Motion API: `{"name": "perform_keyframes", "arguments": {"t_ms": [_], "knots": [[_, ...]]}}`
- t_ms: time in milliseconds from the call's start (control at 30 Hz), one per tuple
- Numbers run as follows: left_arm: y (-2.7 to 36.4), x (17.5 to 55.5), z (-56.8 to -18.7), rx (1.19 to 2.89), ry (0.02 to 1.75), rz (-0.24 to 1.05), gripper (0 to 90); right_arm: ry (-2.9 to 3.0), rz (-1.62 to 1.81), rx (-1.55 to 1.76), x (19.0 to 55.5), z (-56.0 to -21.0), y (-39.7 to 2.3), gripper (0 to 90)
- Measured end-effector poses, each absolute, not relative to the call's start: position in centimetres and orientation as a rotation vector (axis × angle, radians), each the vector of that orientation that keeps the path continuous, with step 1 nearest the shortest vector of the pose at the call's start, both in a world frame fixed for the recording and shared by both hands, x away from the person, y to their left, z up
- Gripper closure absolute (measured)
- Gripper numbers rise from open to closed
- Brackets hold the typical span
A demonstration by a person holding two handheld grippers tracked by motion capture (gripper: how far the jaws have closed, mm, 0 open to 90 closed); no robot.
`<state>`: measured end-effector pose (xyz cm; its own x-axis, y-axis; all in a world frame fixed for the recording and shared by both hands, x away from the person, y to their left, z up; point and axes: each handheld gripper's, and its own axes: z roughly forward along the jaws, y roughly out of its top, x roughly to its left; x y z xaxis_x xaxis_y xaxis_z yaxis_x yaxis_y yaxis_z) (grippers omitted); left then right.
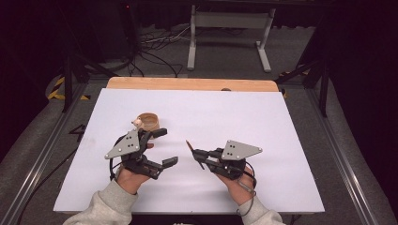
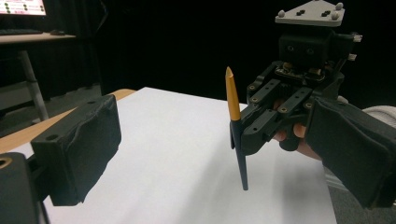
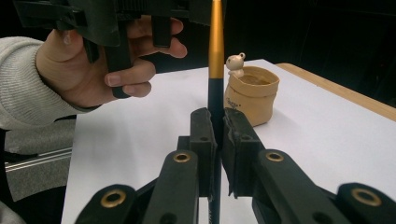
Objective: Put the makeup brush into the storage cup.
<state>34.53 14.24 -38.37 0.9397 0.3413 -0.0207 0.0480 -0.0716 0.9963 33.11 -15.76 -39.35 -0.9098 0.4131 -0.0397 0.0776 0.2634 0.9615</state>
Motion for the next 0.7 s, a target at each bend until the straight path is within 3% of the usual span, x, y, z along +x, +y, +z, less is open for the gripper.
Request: {"name": "perform_keyframes", "arguments": {"t_ms": [433, 700], "knots": [[12.9, 34.3, -38.0, 1.651, 0.27, 0.222, 6.1, 2.263, 1.706, 0.442, 33.2, -39.7, -15.4, 83.1], [12.1, 34.4, -38.3, 1.676, 0.238, 0.158, 19.1, 2.272, 1.704, 0.419, 33.0, -39.8, -15.0, 83.1]]}}
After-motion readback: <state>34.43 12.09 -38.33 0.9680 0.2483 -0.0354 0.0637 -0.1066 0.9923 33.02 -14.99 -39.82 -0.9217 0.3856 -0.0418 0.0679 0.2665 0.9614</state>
